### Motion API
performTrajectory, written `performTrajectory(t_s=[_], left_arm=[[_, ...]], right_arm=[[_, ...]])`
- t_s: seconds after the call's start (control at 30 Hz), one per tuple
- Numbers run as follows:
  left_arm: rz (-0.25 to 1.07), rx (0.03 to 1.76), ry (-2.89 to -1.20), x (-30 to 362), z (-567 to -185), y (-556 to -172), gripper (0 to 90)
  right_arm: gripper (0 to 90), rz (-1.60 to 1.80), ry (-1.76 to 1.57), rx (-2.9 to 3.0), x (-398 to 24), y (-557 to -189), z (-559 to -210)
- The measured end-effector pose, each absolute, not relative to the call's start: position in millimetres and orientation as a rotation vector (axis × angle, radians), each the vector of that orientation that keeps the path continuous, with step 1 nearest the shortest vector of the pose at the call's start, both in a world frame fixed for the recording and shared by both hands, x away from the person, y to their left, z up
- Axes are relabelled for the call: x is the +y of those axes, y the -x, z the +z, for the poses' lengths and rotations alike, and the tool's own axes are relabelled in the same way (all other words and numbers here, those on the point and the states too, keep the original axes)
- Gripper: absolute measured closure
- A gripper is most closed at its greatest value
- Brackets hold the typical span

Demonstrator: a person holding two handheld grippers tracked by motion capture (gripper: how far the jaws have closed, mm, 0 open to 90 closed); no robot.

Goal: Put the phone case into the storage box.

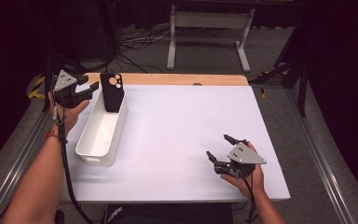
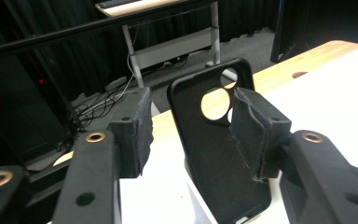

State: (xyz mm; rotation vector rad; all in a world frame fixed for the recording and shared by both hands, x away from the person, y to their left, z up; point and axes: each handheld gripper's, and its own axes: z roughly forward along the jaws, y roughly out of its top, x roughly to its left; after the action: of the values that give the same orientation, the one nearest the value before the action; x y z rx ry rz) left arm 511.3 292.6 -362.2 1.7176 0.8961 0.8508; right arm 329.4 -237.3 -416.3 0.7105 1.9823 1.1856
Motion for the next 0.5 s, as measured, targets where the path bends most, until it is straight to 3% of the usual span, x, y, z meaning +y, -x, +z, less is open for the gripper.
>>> performTrajectory(t_s=[0.5], left_arm=[[0.858, 0.86, -1.685, 288, -353, -488, 21.8]], right_arm=[[20.0, 1.224, -0.703, 1.985, -236, -327, -416]])
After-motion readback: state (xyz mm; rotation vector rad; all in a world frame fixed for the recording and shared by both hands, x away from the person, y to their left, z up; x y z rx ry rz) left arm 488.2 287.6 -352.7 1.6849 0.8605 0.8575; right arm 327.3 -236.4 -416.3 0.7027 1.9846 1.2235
